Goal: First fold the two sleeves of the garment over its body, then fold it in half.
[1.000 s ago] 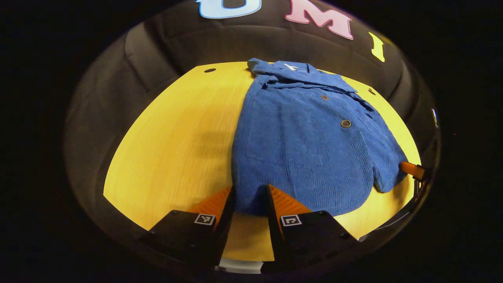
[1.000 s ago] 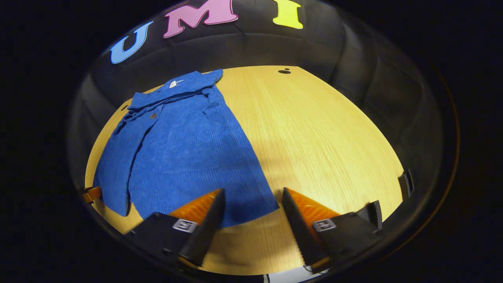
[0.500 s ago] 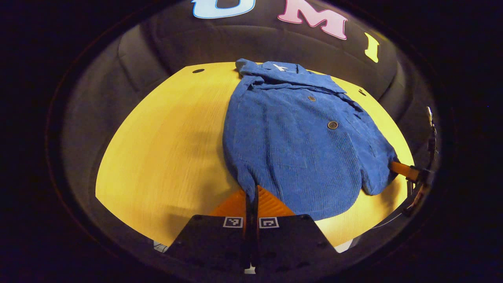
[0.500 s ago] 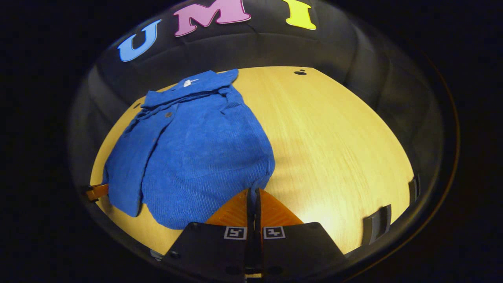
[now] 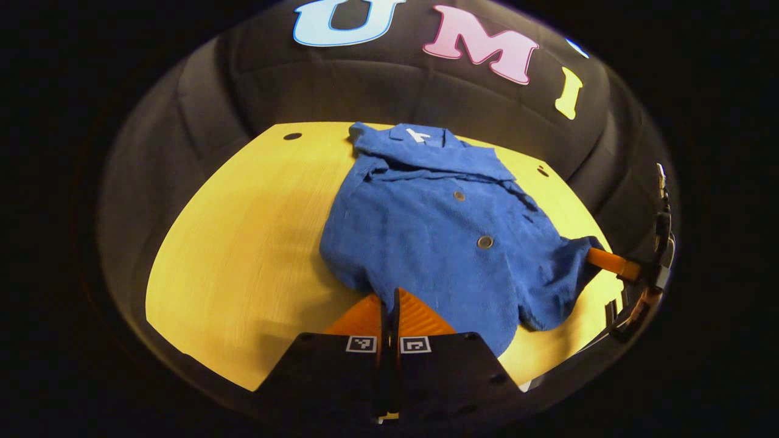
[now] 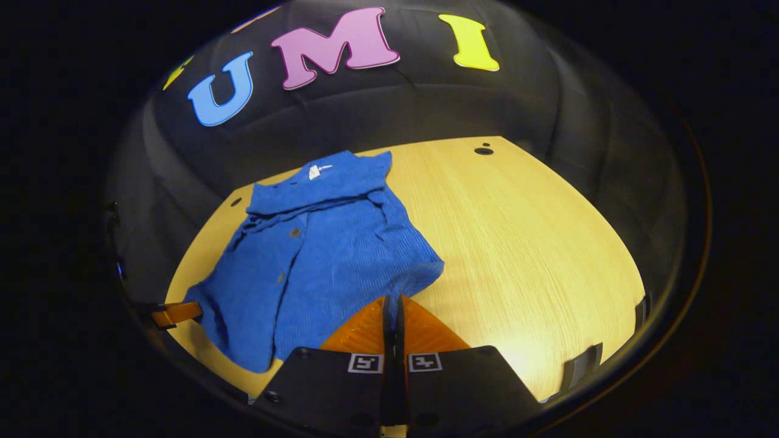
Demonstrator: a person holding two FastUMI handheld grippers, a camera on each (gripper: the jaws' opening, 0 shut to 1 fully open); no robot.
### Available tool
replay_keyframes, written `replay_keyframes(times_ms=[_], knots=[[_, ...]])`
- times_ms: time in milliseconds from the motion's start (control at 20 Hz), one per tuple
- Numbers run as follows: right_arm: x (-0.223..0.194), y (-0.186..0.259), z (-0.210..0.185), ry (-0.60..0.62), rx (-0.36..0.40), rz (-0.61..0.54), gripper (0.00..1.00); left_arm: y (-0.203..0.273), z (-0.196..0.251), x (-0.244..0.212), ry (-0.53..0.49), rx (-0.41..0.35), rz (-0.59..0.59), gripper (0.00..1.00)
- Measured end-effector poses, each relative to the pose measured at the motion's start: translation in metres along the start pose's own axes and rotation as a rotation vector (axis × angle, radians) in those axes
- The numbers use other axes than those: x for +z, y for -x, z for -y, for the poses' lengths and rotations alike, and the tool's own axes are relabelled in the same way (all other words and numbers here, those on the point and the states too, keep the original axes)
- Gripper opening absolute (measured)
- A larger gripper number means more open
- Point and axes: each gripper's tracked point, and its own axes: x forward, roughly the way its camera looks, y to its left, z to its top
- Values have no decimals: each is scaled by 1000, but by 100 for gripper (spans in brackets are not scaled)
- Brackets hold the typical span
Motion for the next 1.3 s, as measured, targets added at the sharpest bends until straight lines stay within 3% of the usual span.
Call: replay_keyframes(times_ms=[350,700,1100,1300], knots=[[52,-18,-17,91,15,51,1,4,15,67,21,-59,86,0],[130,-50,-49,171,68,142,1,-16,18,145,-6,-44,150,0],[234,-111,-61,288,72,286,1,-57,1,281,-9,11,346,0],[289,-150,-63,292,66,373,0,-95,3,345,-47,27,484,0]])
